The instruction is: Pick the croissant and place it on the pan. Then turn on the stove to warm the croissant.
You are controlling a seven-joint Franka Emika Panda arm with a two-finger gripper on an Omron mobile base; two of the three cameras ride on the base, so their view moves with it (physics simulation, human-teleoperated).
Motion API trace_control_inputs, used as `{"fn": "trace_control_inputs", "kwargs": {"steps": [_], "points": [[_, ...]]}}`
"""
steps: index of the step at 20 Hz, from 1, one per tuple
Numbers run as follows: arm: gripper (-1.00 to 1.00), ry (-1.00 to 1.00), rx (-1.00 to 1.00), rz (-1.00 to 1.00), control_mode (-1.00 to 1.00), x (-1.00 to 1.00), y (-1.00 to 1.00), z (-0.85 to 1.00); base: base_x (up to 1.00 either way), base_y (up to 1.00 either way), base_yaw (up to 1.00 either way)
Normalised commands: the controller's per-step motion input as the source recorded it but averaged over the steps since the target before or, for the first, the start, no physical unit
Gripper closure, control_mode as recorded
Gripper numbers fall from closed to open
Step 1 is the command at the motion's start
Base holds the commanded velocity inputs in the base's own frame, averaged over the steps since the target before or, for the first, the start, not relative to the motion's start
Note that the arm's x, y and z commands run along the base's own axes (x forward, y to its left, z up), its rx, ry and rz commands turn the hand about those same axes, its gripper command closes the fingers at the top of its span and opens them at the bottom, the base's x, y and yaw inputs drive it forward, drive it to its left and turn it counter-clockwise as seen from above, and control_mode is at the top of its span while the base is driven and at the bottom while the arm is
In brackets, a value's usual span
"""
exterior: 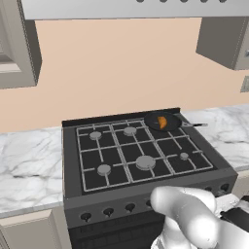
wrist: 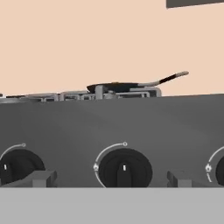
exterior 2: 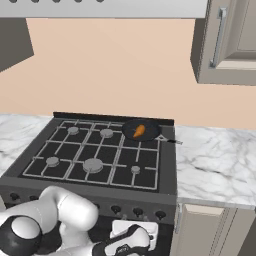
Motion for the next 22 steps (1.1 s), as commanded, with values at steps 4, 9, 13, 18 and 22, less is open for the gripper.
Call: {"fn": "trace_control_inputs", "kwargs": {"steps": [4, 9, 13, 18, 22], "points": [[-1.00, 0.00, 0.00, 0.00, -1.00, 0.15, -0.09, -0.11, 0.00, 0.00, 0.00], [-1.00, 0.00, 0.00, 0.00, -1.00, 0.17, -0.02, -0.08, 0.00, 0.00, 0.00], [-1.00, 0.00, 0.00, 0.00, -1.00, 0.16, 0.00, -0.01, 0.00, 0.00, 0.00], [1.00, 0.00, 0.00, 0.00, -1.00, 0.14, 0.00, 0.00, 0.00, 0.00, 0.00], [1.00, 0.01, 0.00, 0.00, -1.00, 0.07, 0.00, 0.00, 0.00, 0.00, 0.00]]}}
